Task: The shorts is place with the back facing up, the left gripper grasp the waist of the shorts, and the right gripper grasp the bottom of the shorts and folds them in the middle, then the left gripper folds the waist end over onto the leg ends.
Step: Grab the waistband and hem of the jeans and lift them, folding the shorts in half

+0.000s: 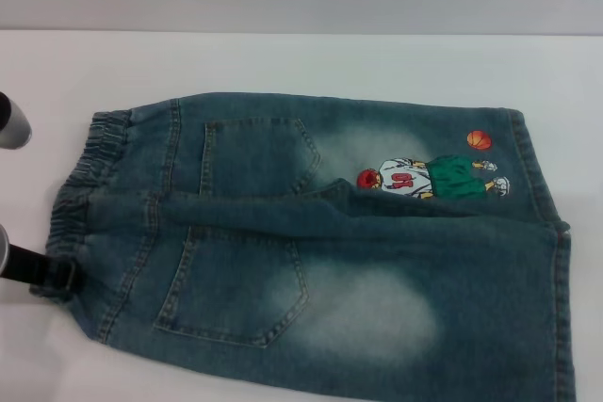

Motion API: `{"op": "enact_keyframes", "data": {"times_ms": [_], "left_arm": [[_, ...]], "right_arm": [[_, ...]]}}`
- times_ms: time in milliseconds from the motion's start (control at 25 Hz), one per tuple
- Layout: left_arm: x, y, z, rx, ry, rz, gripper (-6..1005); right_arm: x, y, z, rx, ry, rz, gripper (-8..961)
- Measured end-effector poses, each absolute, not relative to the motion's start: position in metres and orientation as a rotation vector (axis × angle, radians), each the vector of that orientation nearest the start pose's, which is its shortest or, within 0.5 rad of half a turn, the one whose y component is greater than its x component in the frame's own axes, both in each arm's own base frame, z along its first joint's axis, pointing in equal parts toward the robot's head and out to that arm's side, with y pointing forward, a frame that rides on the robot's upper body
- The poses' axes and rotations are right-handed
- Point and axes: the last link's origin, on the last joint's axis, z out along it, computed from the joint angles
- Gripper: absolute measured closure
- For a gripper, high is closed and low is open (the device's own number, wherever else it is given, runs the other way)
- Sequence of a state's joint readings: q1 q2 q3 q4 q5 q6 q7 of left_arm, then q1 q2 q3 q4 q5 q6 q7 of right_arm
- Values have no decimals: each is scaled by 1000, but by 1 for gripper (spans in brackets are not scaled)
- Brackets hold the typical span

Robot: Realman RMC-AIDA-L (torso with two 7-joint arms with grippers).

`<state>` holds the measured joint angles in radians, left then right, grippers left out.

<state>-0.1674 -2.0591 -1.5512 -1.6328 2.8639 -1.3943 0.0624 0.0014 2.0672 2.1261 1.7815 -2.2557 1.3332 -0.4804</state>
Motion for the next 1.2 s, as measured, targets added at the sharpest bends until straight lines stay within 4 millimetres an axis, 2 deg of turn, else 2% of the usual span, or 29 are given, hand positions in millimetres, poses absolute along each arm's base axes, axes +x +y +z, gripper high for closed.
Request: {"op": "enact_keyframes", "data": {"times_ms": [240,360,680,1200], "left_arm": [[-260,290,30,-1952,-1323,442,589],[-256,290,30,-1965,-1312,438,643],[-245,289,29,-1991,-1289,430,700],[-230,294,23,-2023,-1263,424,777]], "right_arm": [[276,275,140,-1899,1312,251,273],[277,273,141,-1900,1340,249,274],[277,255,146,-1929,1480,209,276],[279,237,124,-2022,1667,105,281]]}}
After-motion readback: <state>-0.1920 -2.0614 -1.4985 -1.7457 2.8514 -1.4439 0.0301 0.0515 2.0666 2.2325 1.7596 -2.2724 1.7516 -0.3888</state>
